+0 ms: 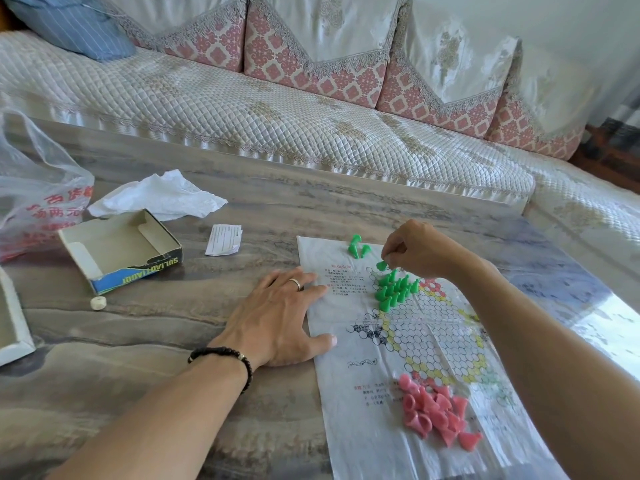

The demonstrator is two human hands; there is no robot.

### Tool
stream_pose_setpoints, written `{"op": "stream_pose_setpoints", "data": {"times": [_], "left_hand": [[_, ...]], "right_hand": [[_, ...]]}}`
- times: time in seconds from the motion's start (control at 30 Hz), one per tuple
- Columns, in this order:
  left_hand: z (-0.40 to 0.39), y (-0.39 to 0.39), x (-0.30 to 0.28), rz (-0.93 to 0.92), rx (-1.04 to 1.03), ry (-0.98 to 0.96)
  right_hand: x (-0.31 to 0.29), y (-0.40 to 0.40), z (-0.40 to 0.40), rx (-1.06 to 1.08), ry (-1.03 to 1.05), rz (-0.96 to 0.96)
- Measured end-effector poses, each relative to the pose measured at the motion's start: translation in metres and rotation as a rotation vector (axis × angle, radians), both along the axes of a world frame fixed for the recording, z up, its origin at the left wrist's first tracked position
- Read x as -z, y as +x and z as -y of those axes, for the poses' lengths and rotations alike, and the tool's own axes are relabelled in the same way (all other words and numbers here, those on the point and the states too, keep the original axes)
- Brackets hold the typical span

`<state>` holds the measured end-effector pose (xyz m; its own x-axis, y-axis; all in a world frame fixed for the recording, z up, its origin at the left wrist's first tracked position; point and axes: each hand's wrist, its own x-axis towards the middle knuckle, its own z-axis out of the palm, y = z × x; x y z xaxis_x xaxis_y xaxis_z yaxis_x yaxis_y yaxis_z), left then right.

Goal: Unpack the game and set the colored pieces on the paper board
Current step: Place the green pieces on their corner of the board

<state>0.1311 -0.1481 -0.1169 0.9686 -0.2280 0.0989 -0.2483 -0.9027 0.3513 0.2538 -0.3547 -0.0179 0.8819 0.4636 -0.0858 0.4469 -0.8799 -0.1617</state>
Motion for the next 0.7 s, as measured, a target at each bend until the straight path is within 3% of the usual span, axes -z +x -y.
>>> {"op": "stream_pose_setpoints", "data": {"times": [0.7], "left_hand": [[0.001,0.001,0.000,0.004,0.004,0.003]], "right_hand": [[0.017,0.003,-0.004,-0.058,-0.051,-0.051]]}}
